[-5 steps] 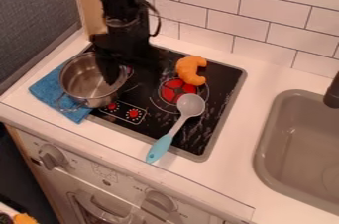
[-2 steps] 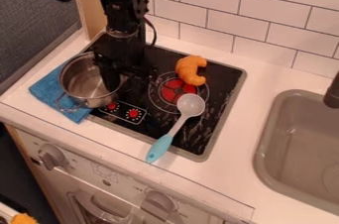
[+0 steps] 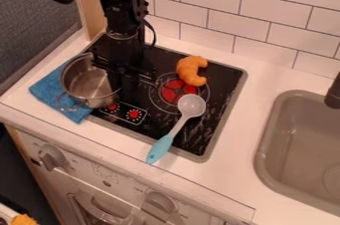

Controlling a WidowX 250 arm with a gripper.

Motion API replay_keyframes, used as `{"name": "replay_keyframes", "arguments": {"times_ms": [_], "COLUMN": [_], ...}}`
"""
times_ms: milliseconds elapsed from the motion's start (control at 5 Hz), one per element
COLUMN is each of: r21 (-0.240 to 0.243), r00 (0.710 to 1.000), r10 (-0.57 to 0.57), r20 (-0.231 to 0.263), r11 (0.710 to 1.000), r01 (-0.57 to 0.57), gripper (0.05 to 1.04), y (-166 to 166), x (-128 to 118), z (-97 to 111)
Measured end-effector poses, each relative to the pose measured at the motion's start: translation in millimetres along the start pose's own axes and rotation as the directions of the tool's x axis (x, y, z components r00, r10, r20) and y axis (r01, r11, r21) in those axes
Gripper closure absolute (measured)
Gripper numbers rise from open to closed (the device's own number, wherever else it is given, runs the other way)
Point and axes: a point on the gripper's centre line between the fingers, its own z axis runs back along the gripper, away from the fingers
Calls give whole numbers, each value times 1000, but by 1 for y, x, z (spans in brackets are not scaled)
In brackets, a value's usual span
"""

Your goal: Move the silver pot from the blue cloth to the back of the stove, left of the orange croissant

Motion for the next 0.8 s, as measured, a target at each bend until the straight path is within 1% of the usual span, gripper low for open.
{"name": "replay_keyframes", "arguments": {"times_ms": [200,400,600,800], "r21": [-10,-26,-19,-12], "r00": [1000,999,991,993], "r10": [4,7,36,21], "r20": [3,43,126,114], "r11": [1000,1000,999,1000], "r01": [-3,-6,-34,-20], "gripper": [993,1000,1010,1010], "y": [-2,-1,4,-10], "x": [0,11,46,73], "z": [2,20,44,34]}}
